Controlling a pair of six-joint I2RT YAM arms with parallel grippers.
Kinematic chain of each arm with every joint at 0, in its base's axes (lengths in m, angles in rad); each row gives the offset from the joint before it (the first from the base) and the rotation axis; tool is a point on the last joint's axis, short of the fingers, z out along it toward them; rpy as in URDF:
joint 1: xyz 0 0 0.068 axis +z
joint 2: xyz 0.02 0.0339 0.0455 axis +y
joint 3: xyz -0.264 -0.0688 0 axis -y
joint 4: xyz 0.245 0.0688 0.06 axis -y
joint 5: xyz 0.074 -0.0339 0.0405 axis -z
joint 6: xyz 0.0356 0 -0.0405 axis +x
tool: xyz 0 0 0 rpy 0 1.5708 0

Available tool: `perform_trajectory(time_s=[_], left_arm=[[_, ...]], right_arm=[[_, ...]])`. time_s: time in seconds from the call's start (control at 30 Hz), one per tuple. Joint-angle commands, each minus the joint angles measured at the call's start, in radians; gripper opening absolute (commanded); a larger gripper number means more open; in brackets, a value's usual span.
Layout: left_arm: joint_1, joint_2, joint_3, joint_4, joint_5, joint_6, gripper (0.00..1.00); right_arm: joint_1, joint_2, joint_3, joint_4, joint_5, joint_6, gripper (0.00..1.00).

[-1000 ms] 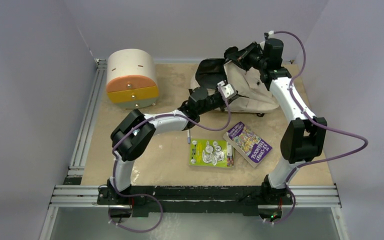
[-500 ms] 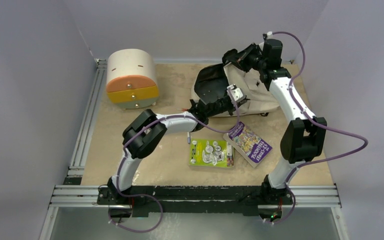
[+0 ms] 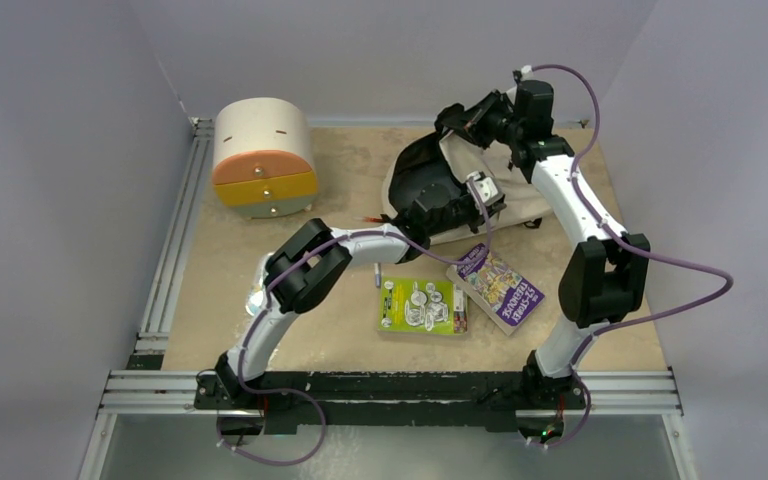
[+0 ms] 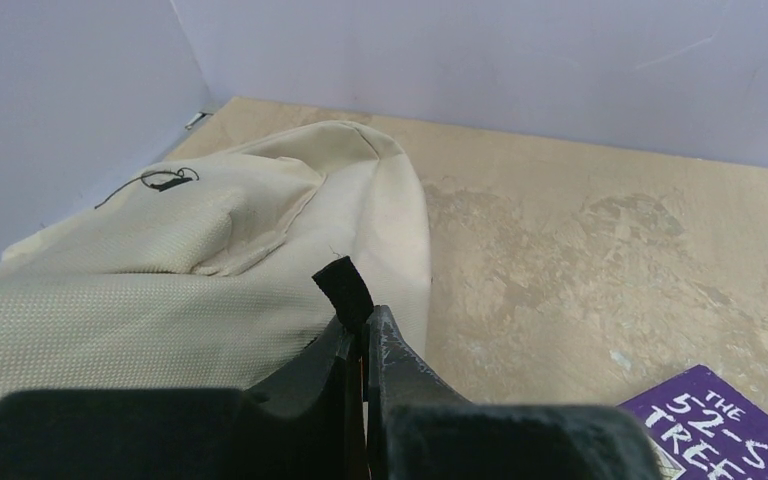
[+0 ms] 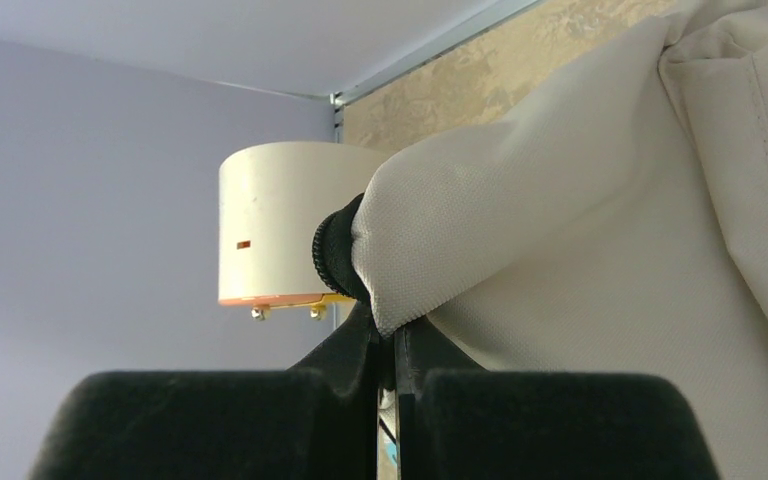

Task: Pack the student bag
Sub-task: Unzip the student bag at the center of the board.

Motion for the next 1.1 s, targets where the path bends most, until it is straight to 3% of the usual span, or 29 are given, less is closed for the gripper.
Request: perform_trajectory(time_s=[0.0,0.07,0.17,0.27,0.63,0.8,0.9,1.07], left_arm=[[-0.035,0.027,0.035,0.002,0.081,-0.062,0.01],[-0.035,0.021,0.030,-0.011,0.084,-0.060,0.11],[-0.034,-0.017,-0.015,-0.015,0.071,-0.050,0.41],[-0.034,-0.100,-0.106,-0.017,0.056,-0.048,0.56],[-0.019,-0.592,-0.586,-0.039,0.000,-0.118,0.68],[0.112,-0.725,-0.753,-0.058,-0.096,-0.329,0.68],[0.221,-0.730,-0.795,-0.066,-0.153,-0.443,0.68],[0.266,-0.617,-0.642,-0.225,-0.226,-0.385,0.73]], right_arm=[[0.015,-0.075,0.024,0.130,-0.007,0.006,0.00],[0.016,-0.078,0.021,0.122,-0.014,0.006,0.00],[0.011,-0.085,0.017,0.103,-0.015,-0.008,0.00],[0.001,-0.085,0.018,0.085,-0.001,-0.030,0.00],[-0.094,-0.082,-0.037,0.014,0.019,-0.167,0.00],[-0.120,-0.073,-0.039,-0.069,0.033,-0.294,0.00],[-0.125,-0.082,-0.065,-0.088,0.096,-0.313,0.00],[-0.130,-0.076,-0.060,-0.139,0.284,-0.372,0.03]])
